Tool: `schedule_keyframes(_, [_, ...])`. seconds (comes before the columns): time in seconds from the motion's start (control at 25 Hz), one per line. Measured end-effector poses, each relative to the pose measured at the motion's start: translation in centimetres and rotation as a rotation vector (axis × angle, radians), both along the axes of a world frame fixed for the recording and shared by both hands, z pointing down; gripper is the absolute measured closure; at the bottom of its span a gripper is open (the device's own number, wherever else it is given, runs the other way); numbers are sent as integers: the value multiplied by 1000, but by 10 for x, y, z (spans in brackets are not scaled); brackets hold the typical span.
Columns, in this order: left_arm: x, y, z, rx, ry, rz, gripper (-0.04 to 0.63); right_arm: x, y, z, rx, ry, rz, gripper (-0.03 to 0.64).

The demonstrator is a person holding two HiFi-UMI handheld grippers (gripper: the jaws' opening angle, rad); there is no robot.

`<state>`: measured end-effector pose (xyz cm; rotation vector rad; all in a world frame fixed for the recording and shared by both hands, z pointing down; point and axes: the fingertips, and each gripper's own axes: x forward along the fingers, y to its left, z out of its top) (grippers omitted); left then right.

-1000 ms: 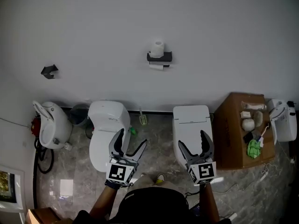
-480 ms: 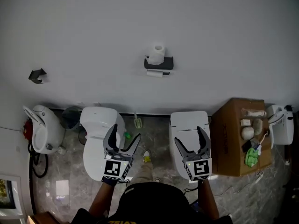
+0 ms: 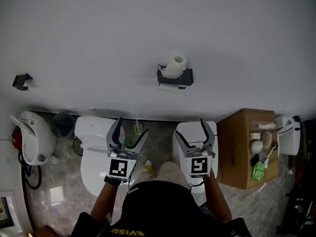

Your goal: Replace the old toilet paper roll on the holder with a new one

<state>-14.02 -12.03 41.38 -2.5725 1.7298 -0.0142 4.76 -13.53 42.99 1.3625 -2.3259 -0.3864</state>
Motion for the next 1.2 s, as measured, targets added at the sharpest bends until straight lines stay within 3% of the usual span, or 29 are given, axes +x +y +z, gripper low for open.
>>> schedule_keyframes(0.32, [5, -36, 11, 0, 99, 13, 189, -7, -58, 35, 0, 132, 30, 201])
schedule_keyframes(0.56, [1, -48, 32, -23, 86, -7, 189, -17, -98, 78, 21, 283, -3, 210])
schedule_keyframes(0.76, [1, -58, 43, -19, 98, -30, 189, -36, -126, 104, 105, 478, -58, 213])
schedule_keyframes(0.96, [-12, -71, 47, -9, 138, -117, 189, -55, -151, 131, 149, 605, -111, 218])
schedule_keyframes(1.2, [-3, -69, 48, -1, 110, -91, 189, -68, -178, 147, 242, 718, -108, 249])
